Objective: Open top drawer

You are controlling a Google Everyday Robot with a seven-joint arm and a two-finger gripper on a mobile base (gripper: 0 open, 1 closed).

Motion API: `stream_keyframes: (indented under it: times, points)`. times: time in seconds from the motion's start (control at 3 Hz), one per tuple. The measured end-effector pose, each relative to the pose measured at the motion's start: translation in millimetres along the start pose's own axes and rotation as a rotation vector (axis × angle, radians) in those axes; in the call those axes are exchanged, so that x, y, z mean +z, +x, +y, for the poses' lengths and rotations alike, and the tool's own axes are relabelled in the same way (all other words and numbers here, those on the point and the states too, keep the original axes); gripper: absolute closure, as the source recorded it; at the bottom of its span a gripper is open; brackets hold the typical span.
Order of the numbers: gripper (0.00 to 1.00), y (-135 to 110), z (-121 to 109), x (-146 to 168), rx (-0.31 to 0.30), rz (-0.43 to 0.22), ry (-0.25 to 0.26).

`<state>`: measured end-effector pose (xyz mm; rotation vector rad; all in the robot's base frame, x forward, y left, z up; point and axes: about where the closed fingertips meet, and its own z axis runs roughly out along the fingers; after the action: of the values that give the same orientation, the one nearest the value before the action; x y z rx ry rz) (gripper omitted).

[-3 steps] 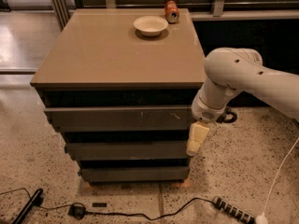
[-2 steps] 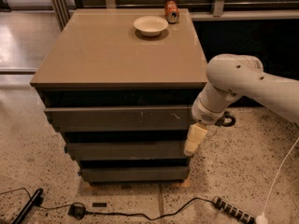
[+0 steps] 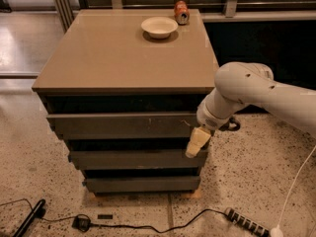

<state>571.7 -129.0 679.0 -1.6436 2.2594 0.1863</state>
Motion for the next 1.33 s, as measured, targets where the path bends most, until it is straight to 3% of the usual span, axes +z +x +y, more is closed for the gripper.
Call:
stream_keyframes:
  times: [0.33, 0.67, 1.33]
  points:
    - [0.0, -20, -38, -1, 0.018, -0.044, 0.035]
    - [0.0, -20, -38, -1, 0.018, -0.044, 0.035]
    - [0.0, -15, -17, 13, 0.013, -0.049, -0.047]
